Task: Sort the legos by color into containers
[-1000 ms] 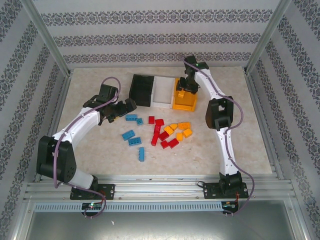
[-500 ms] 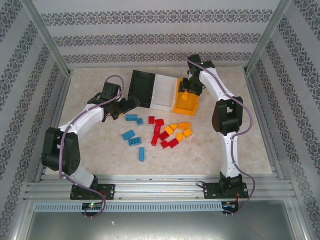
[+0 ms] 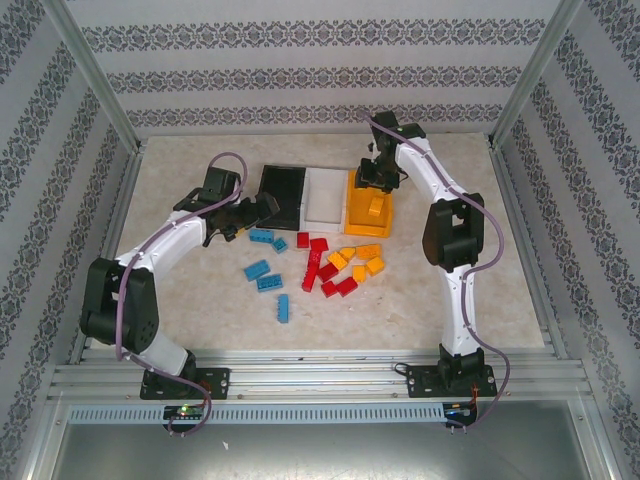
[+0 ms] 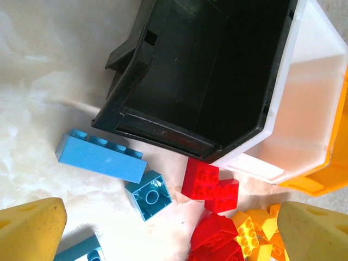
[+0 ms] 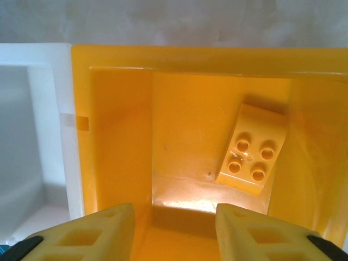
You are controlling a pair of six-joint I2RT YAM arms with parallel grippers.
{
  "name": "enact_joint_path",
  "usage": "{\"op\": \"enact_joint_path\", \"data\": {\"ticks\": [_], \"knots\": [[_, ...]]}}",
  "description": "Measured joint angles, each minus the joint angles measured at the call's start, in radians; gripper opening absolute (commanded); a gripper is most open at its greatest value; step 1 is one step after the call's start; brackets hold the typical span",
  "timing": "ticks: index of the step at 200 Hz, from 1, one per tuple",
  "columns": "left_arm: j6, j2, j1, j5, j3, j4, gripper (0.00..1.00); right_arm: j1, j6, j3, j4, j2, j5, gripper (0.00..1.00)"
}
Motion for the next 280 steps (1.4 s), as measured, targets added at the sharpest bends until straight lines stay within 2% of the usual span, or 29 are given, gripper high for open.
{"op": "enact_joint_path", "data": {"ticks": [17, 37, 94, 129, 214, 280], "knots": [[0.000, -0.006, 0.000, -0.002, 0.000, 0.000, 1.00, 0.003, 0.000, -0.014, 0.005, -0.012, -0.003, 0.48], [0.000, -0.007, 0.000, -0.002, 0.000, 0.000, 1.00, 0.012, -0.002, -0.123, 0.016, -0.092, -0.003, 0.52], [0.001, 0.001, -0.013, 0.002, 0.000, 0.001, 1.00, 0.116, -0.028, -0.663, 0.036, -0.524, -0.003, 0.55], [0.000, 0.037, -0.049, 0.009, 0.000, 0.002, 1.00, 0.180, -0.053, -0.864, 0.061, -0.561, 0.000, 0.55], [-0.016, 0.020, -0.068, 0.005, -0.026, 0.007, 1.00, 0.182, -0.103, -0.867, 0.121, -0.449, 0.055, 0.60], [-0.041, -0.025, -0.068, -0.016, -0.062, 0.009, 1.00, 0.114, -0.131, -0.855, 0.145, -0.388, 0.080, 0.59]]}}
